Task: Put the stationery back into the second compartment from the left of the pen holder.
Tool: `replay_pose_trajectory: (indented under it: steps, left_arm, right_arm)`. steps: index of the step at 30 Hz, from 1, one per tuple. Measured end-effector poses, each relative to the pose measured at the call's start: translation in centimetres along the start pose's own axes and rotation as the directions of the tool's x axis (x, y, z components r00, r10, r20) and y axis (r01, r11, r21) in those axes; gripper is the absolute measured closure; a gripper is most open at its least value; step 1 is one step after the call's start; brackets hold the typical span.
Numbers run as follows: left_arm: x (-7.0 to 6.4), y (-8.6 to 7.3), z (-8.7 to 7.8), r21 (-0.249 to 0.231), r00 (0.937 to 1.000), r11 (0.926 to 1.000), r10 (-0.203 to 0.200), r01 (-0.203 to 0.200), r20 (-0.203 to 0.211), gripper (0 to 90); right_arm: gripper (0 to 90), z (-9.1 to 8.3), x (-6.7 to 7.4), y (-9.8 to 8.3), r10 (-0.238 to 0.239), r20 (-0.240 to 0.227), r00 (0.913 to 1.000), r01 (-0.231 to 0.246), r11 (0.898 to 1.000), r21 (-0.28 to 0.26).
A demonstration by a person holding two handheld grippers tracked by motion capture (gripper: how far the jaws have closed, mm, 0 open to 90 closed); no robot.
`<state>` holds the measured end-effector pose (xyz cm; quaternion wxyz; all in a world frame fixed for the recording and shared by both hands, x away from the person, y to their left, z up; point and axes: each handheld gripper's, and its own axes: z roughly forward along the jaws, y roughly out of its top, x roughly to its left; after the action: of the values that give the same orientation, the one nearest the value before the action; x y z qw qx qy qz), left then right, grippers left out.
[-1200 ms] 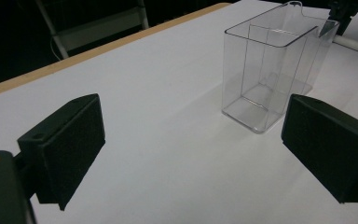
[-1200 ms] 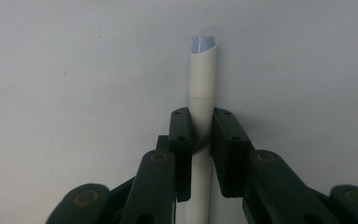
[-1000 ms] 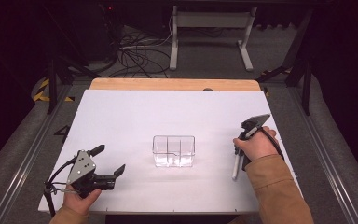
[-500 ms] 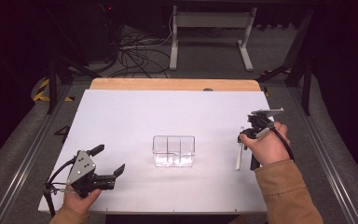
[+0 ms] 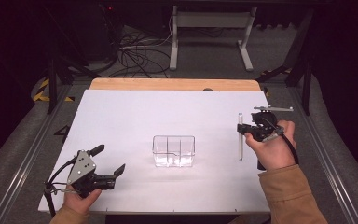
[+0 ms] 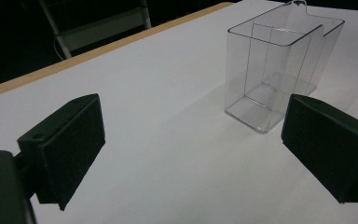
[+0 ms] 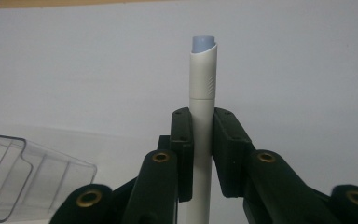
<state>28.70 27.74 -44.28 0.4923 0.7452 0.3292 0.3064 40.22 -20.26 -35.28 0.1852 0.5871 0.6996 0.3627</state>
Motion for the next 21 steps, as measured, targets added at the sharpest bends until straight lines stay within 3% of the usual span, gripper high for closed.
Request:
replay_pose_trajectory:
  steps: [5,9,18,21]
  left_arm:
    - [0.0,0.0,0.0,0.001,1.0000,1.0000,0.000,0.000,0.000,6.9]
    - [0.0,0.0,0.0,-0.001,1.0000,1.0000,-0.002,0.002,-0.002,6.8]
    - [0.1,0.0,0.0,-0.005,1.0000,1.0000,0.003,-0.003,-0.008,6.8]
    - [0.0,0.0,-0.1,-0.007,1.0000,1.0000,0.000,0.000,-0.008,6.8]
  right_arm:
    - [79.2,-0.9,0.1,0.1,-0.093,-0.057,0.9941,0.087,0.992,-0.093]
    - [79.2,-1.2,0.2,0.1,-0.160,-0.047,0.9861,0.151,0.978,-0.142]
    - [79.2,-1.9,0.5,0.1,-0.230,-0.087,0.9694,0.203,0.949,-0.242]
    - [79.2,-2.0,0.7,0.1,-0.276,-0.116,0.9541,0.235,0.929,-0.285]
